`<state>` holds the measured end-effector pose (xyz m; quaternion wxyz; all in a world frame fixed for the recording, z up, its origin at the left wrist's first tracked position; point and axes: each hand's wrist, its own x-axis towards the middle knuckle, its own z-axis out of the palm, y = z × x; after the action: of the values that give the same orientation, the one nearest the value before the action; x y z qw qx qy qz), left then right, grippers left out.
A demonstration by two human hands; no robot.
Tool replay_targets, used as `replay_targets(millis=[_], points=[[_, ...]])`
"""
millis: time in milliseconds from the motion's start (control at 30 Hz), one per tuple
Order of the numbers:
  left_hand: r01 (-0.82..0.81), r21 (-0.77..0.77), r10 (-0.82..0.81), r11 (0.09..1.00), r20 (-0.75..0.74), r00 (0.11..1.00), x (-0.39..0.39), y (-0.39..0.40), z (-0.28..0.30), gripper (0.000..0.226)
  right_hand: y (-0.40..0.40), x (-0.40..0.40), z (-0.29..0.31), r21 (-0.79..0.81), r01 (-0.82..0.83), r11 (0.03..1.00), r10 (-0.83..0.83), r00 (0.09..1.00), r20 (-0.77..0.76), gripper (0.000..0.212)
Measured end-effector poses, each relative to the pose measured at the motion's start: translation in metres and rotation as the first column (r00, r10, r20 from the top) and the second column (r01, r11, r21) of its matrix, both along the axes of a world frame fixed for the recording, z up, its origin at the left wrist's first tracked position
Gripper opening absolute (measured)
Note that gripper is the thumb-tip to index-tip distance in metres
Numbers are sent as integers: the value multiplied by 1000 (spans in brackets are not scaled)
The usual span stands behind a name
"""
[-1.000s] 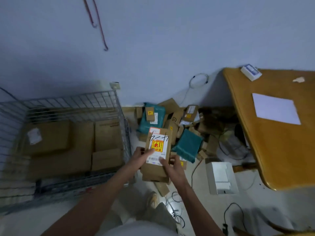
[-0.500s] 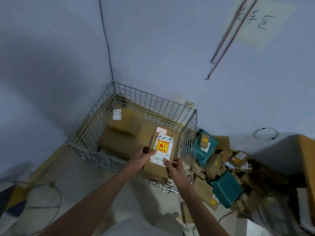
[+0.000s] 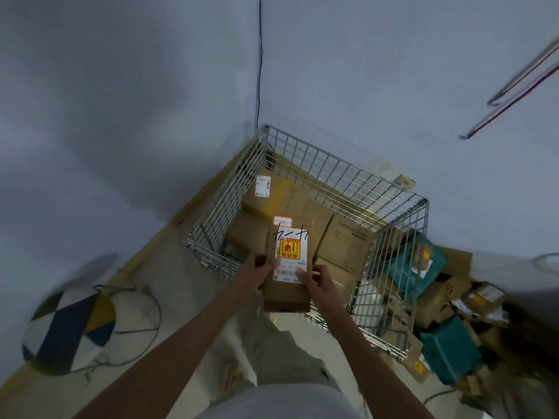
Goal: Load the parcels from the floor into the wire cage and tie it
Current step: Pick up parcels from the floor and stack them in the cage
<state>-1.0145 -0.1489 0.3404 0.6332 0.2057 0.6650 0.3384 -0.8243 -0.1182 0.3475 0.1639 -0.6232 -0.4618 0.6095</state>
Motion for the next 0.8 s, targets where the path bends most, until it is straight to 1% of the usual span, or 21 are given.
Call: replay_targets(millis=[33, 100, 133, 167, 200, 267, 333, 433, 467, 533, 567, 633, 700, 733, 800], points=[[-16, -14, 16, 1000, 8, 1000, -4, 11, -6, 52, 13, -4, -7, -22, -2, 1000, 2, 1000, -7, 45], [-67, -44, 67, 997, -17, 998, -13, 35, -19, 56, 43, -12, -27, -49, -18, 999, 17, 1000, -15, 65], [-115, -68, 115, 991, -12, 993, -14, 47, -25, 55, 59, -15, -39, -66, -41, 997, 41, 999, -4, 75], [-180, -103, 182, 978, 13, 983, -16, 61, -32, 54, 75, -19, -51, -80, -80, 994, 81, 997, 13, 77], [-240, -151, 251, 959, 55, 967, -18, 76, -40, 54, 89, -23, -60, -89, -127, 988, 130, 991, 30, 70], [-329, -281, 371, 902, 110, 922, -20, 105, -61, 67, 117, -27, -80, -91, -206, 974, 213, 975, 69, 45], [-387, -390, 475, 836, 159, 865, -23, 131, -85, 78, 148, -30, -105, -111, -272, 956, 284, 952, 114, 33], [-406, -499, 553, 765, 188, 811, -26, 166, -116, 79, 184, -38, -150, -147, -375, 916, 395, 905, 159, 35], [-441, -518, 601, 733, 189, 777, -27, 173, -127, 79, 191, -44, -161, -158, -418, 895, 441, 881, 173, 36], [-499, -553, 688, 667, 201, 697, -34, 187, -168, 79, 211, -61, -198, -200, -476, 856, 510, 841, 180, 36], [-547, -543, 732, 637, 202, 651, -39, 190, -192, 79, 219, -70, -217, -228, -502, 834, 541, 825, 165, 37], [-611, -555, 797, 565, 174, 579, -52, 191, -250, 76, 232, -91, -256, -288, -549, 784, 603, 785, 143, 40], [-632, -598, 836, 493, 122, 536, -67, 192, -293, 73, 241, -112, -297, -315, -588, 745, 647, 752, 126, 45], [-637, -618, 847, 461, 91, 525, -75, 193, -308, 69, 243, -123, -316, -323, -613, 721, 674, 729, 120, 49], [-649, -645, 858, 403, 19, 514, -89, 193, -332, 53, 246, -143, -354, -341, -666, 663, 733, 669, 120, 60]])
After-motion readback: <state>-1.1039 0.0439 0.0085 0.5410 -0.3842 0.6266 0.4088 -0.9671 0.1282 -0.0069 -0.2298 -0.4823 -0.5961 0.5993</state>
